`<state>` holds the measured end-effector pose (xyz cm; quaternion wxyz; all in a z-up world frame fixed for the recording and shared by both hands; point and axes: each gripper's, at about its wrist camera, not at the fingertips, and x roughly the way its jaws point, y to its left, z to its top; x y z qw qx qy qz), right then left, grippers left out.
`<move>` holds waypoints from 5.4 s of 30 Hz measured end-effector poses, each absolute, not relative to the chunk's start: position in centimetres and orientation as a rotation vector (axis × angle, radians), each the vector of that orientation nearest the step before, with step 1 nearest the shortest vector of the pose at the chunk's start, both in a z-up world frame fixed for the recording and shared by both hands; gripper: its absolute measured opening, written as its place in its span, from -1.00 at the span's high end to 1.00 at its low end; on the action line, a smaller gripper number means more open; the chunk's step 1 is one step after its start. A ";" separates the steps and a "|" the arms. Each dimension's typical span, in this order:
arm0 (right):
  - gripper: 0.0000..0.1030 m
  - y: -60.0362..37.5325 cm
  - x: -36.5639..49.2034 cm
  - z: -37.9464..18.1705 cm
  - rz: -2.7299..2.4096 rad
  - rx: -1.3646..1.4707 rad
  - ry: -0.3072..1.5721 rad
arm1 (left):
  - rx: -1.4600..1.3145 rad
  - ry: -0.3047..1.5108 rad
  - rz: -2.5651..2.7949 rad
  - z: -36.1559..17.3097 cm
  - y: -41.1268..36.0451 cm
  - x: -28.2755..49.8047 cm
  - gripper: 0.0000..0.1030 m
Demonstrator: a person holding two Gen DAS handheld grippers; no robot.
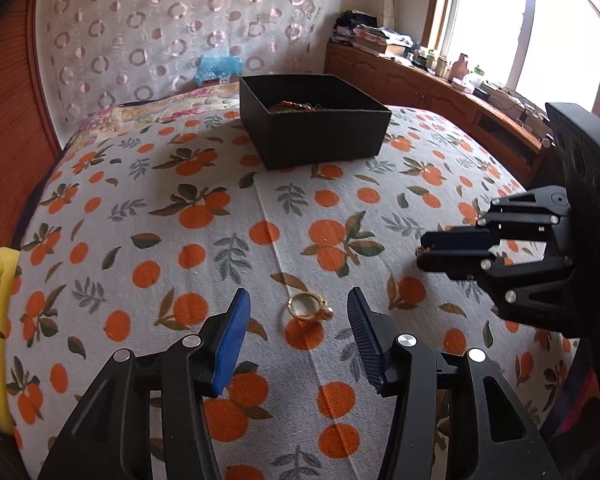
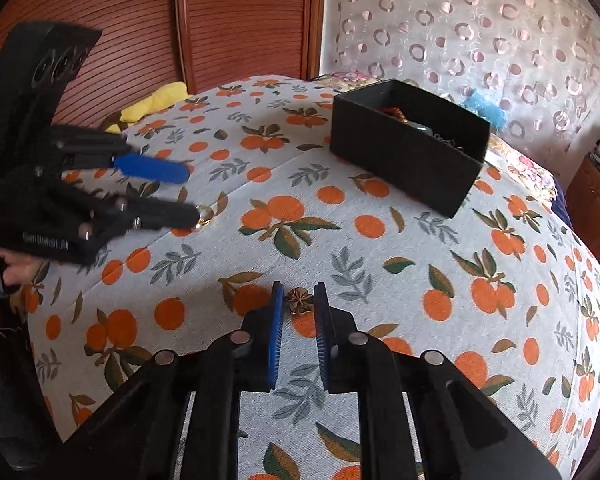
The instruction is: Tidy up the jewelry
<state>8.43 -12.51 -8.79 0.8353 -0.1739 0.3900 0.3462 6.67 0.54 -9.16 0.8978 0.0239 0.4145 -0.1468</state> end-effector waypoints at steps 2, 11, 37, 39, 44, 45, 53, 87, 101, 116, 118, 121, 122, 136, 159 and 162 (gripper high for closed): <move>0.68 -12.7 8.4 -8.6 0.729 -0.363 0.820 | 0.061 0.861 -0.307 -9.4 0.1 6.7 0.06; 0.68 -13.6 8.8 -7.8 0.712 -0.345 0.799 | 0.106 0.859 -0.290 -9.6 -0.5 6.5 0.54; 0.67 -13.8 23.7 -2.7 0.571 -0.169 0.733 | 0.069 0.728 -0.251 -4.1 -0.7 13.5 0.54; 0.67 -13.5 24.9 -2.7 0.560 -0.161 0.741 | 0.057 0.724 -0.250 -3.6 -0.6 14.2 0.54; 0.67 -13.4 26.2 -2.3 0.566 -0.124 0.743 | 0.063 0.688 -0.238 -1.6 -0.9 15.8 0.54; 0.66 -13.4 26.2 -2.3 0.566 -0.124 0.743 | 0.069 0.680 -0.235 -1.2 -1.0 16.2 0.54; 0.44 -14.5 25.9 -2.2 0.544 -0.104 0.738 | 0.091 0.661 -0.225 -0.1 -2.2 18.4 0.54; 0.04 -19.2 18.2 -2.1 0.446 -0.045 0.635 | 0.023 0.617 -0.135 -0.8 -2.1 16.7 -0.73; -0.34 -19.6 13.2 0.7 0.394 -0.039 0.526 | -0.007 0.513 -0.115 2.4 -1.3 10.5 -0.85; -0.95 -20.0 8.0 2.4 0.329 -0.027 0.449 | -0.028 0.512 -0.044 2.0 0.3 6.0 -0.85; -0.95 -20.0 7.7 2.4 0.323 -0.022 0.447 | -0.024 0.510 -0.038 1.9 0.2 5.9 -0.85; -0.95 -20.1 7.4 2.4 0.316 -0.019 0.442 | -0.027 0.513 -0.038 1.8 0.1 5.6 -0.85; -0.95 -20.1 7.3 2.3 0.314 -0.019 0.441 | -0.025 0.512 -0.036 1.8 0.1 5.7 -0.85; -0.95 -20.4 7.1 2.0 0.312 -0.006 0.445 | -0.022 0.511 -0.037 1.8 0.2 5.5 -0.85; -0.95 -20.7 7.1 1.6 0.303 0.002 0.452 | -0.014 0.508 -0.034 1.7 0.3 5.4 -0.85; -0.95 -20.7 7.1 1.6 0.302 0.002 0.451 | -0.013 0.506 -0.035 1.7 0.5 5.2 -0.85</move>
